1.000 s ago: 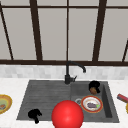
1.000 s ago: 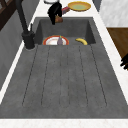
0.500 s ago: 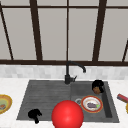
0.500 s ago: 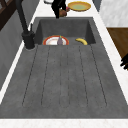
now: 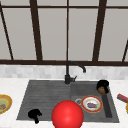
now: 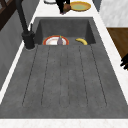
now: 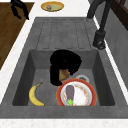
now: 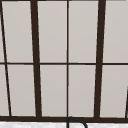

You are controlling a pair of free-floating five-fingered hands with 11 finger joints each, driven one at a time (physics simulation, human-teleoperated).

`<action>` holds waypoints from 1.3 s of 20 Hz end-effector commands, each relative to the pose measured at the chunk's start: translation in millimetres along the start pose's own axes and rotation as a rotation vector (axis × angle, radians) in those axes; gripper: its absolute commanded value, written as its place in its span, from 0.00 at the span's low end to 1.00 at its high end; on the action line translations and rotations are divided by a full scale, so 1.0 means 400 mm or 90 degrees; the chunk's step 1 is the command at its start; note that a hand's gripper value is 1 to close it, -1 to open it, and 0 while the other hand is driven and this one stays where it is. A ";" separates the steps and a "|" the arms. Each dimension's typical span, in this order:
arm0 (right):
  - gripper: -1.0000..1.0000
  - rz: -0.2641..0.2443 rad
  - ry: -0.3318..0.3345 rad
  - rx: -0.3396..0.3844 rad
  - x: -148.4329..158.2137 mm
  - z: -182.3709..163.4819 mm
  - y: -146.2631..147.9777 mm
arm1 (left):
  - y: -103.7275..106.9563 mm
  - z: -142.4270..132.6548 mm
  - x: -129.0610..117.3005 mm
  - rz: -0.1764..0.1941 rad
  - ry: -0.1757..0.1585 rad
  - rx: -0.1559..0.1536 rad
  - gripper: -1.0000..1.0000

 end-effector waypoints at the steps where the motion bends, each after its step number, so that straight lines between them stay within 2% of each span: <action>1: 1.00 -0.044 0.015 0.010 -0.010 0.055 0.007 | 0.000 0.000 0.000 0.000 0.000 0.000 0.50; 16: 1.00 -0.049 0.008 0.006 -0.052 0.278 0.045 | 0.000 0.000 0.000 0.000 0.000 0.000 0.50; 26: 1.00 -0.060 0.020 0.017 -0.083 0.410 0.074 | 0.000 0.000 0.000 0.000 0.000 0.000 0.50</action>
